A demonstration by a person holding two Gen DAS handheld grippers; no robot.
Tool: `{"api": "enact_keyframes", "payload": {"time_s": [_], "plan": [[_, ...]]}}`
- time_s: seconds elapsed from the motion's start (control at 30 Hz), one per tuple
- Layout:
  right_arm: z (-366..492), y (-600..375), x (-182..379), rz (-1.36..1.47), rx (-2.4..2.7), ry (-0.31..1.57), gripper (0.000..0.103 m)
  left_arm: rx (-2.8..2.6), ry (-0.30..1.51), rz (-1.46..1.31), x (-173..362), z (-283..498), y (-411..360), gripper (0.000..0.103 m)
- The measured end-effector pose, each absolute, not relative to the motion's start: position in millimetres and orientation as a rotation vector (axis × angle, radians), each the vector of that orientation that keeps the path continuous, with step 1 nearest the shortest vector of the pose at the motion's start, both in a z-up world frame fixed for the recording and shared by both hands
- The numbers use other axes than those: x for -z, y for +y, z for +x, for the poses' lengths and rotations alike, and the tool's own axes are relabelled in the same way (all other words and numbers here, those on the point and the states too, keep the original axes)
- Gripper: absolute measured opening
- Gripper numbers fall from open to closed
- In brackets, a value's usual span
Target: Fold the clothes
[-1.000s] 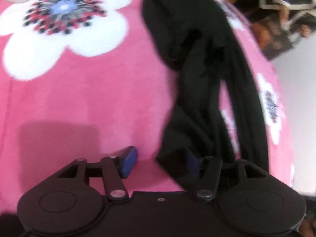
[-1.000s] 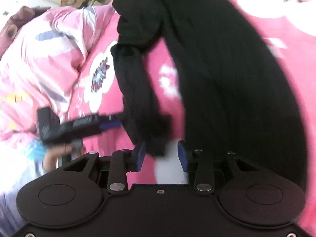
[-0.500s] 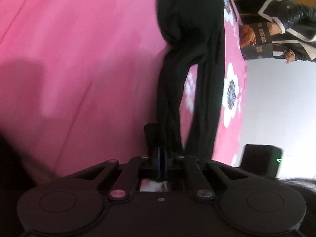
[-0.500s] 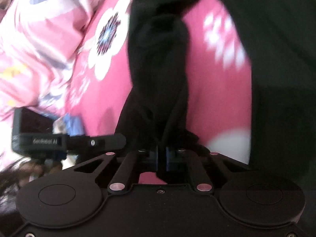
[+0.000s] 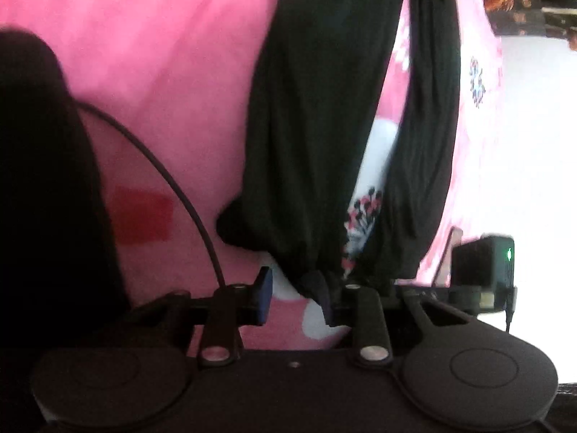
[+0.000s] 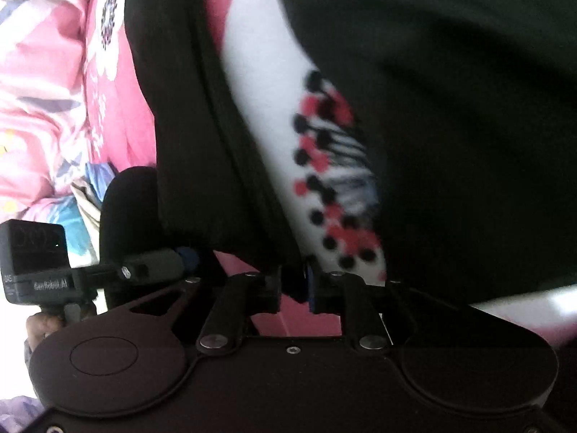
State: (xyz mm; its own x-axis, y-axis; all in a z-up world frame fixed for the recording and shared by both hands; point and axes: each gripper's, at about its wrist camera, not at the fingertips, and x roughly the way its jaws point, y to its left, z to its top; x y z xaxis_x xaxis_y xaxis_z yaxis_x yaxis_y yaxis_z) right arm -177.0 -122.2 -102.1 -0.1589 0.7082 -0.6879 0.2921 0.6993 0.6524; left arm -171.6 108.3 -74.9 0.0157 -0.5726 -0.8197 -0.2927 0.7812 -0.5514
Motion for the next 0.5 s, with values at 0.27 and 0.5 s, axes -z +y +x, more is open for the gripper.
{"api": "enact_keyframes", "payload": {"time_s": [0.27,0.5], "plan": [[-168,-155,71,0.764,-0.432,1.597,0.016,0.183,1.404,-0.509,54,-139,113,0.048],[-126,-109,95,0.765,-0.466,1.505,0.034,0.274,1.440,-0.673,91,-131,105,0.018]]}}
